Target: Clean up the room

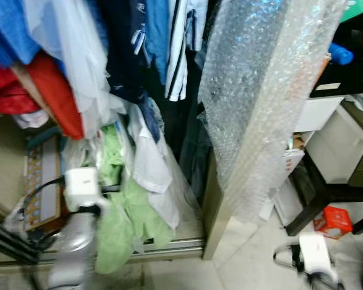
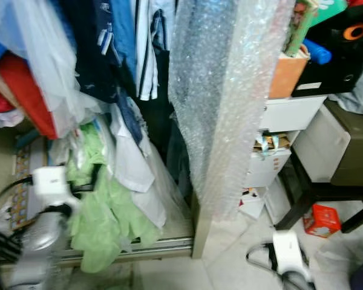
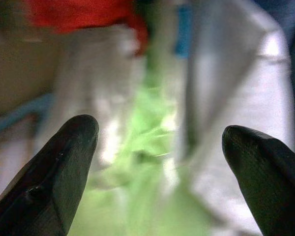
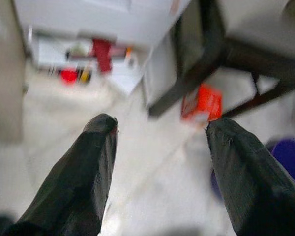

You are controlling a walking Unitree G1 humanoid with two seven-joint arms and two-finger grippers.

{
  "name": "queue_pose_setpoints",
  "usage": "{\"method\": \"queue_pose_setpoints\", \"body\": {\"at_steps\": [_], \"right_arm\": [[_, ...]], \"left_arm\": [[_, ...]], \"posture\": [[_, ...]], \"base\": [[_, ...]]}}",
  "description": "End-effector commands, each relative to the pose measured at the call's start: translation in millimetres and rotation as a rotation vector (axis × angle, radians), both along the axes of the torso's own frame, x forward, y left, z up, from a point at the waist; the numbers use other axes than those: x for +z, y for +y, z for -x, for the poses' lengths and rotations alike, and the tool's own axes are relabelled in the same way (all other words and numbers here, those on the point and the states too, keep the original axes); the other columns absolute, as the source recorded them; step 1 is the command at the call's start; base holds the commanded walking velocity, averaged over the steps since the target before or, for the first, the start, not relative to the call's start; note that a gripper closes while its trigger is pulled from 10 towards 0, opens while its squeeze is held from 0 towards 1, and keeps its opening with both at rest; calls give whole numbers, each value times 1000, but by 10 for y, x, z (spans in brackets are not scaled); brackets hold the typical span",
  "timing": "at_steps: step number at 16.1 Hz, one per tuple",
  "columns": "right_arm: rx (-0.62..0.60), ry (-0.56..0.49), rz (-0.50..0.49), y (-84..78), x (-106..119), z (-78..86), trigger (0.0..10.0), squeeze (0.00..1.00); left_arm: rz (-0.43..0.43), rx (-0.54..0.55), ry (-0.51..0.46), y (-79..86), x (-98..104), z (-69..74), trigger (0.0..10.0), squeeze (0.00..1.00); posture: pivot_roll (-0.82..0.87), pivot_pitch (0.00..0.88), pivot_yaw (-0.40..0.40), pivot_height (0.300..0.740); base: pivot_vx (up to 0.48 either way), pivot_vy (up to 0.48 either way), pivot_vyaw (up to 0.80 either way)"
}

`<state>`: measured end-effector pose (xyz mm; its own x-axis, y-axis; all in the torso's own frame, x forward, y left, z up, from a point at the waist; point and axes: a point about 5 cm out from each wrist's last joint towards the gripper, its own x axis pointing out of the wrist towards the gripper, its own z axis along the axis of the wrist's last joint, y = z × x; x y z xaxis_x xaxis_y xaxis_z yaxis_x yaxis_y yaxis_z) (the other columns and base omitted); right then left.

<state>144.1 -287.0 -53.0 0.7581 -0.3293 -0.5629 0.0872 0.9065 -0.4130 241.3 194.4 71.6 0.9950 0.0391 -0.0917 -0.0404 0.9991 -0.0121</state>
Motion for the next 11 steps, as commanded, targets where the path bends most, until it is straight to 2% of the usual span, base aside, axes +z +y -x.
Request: {"method": "queue_pose_setpoints", "body": {"at_steps": [1,4,5,6,7,9,10,11], "right_arm": [[-20,21,-20,-2,-28,2,10000,0],[-31,94,-62,63,-116,-10,10000,0],[-36,104,-66,78,-125,-38,10000,0],[-50,109,-91,109,-131,-99,10000,0],[-56,118,-102,135,-137,-140,10000,0],[-84,123,-146,187,-144,-215,10000,0],[-111,145,-176,223,-156,-260,10000,0],[-106,163,-182,251,-165,-279,10000,0]], "left_arm": [[-42,21,50,88,-57,20,10000,0],[-167,89,269,507,-355,192,10000,0],[-193,125,377,652,-528,302,10000,0],[-170,106,507,756,-748,458,10000,0],[-152,81,598,814,-928,603,10000,0],[-189,82,706,903,-1132,788,10000,0],[-191,66,797,910,-1286,936,10000,0],[-192,61,841,901,-1352,1003,10000,0]], "posture": [[-64,0,33,740],[-24,0,22,740],[-15,0,21,740],[-13,0,20,740],[-10,0,20,740],[-8,0,20,740],[-12,0,21,740],[-12,0,21,740]], "base": [[0,0,0],[0,0,0],[0,0,0],[0,0,0],[0,0,0],[0,0,0],[0,0,0],[0,0,0]]}}
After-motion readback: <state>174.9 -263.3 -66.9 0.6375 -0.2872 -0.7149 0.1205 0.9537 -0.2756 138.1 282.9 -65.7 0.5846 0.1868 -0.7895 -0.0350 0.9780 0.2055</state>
